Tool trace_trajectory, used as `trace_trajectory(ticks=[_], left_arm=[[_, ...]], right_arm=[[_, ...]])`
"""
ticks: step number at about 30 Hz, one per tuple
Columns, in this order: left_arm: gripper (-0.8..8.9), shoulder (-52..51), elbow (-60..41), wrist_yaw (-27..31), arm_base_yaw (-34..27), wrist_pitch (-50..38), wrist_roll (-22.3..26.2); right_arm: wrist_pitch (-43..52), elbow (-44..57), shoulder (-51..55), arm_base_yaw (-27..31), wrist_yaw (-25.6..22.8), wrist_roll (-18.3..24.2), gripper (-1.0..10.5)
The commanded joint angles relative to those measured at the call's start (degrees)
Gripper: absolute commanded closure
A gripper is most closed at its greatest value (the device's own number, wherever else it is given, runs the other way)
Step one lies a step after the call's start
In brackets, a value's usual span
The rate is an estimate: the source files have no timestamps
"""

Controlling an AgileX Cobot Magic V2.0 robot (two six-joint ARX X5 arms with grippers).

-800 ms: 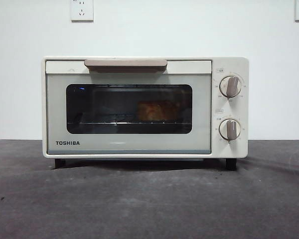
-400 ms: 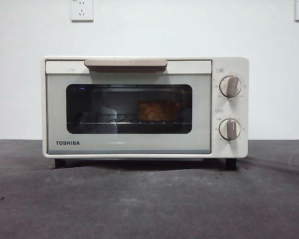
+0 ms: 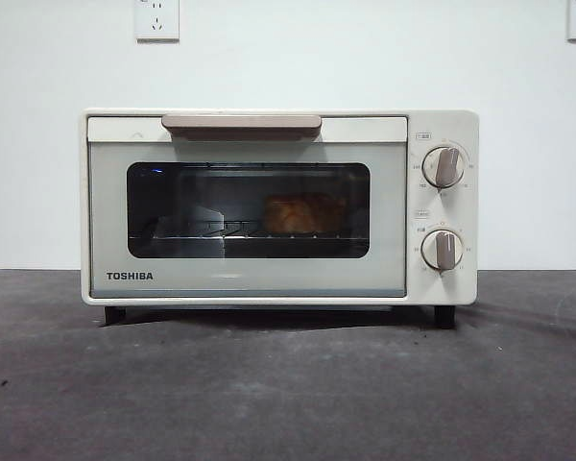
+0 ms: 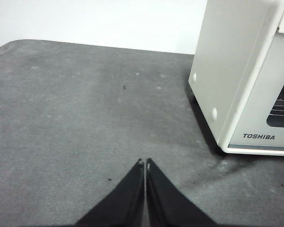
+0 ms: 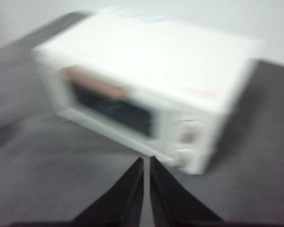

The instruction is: The left arm flap open the oven, the right arm pick bread and place it into oven, the left arm flap close the oven

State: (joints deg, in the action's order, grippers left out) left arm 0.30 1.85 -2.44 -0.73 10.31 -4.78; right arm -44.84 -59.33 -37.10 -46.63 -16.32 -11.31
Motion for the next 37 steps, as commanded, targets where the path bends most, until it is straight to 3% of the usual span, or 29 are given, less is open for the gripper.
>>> trace_trajectory(ticks=[1, 4, 7, 11, 16, 22, 28, 34, 37], left_arm=[[8.02, 0.0, -1.2, 0.1, -0.1, 0.3, 0.9], [8.02, 0.0, -1.2, 0.1, -0.1, 0.3, 0.9], [8.02, 0.0, -1.2, 0.1, -0.1, 0.3, 0.9], [8.02, 0.0, -1.2, 0.1, -0.1, 0.3, 0.9], [8.02, 0.0, -1.2, 0.1, -0.1, 0.3, 0.9], [8.02, 0.0, -1.2, 0.1, -0.1, 0.3, 0.9], [8.02, 0.0, -1.1, 0.1, -0.1, 0.3, 0.9], [8.02, 0.0, -1.1, 0.1, -0.1, 0.3, 0.9], [8.02, 0.0, -1.1, 0.1, -0.1, 0.4, 0.9]], right_arm=[[3.7, 3.9, 1.9, 4.5, -6.9, 1.9, 9.3], [15.0, 14.5, 5.2, 13.1, -9.0, 3.5, 9.3], [23.6, 26.6, 10.6, 20.8, -5.9, 2.4, 9.3], [29.1, 38.8, 19.0, 26.9, 0.2, 2.6, 9.3], [29.4, 48.3, 27.8, 32.9, 3.7, 3.4, 9.3], [29.4, 52.9, 31.9, 39.9, 13.9, 5.4, 9.3], [29.2, 55.8, 34.5, 43.6, 20.9, 7.7, 9.3], [30.2, 57.1, 36.9, 44.0, 20.8, 9.0, 9.3], [35.3, 58.9, 36.9, 44.1, 20.8, 9.0, 9.3]])
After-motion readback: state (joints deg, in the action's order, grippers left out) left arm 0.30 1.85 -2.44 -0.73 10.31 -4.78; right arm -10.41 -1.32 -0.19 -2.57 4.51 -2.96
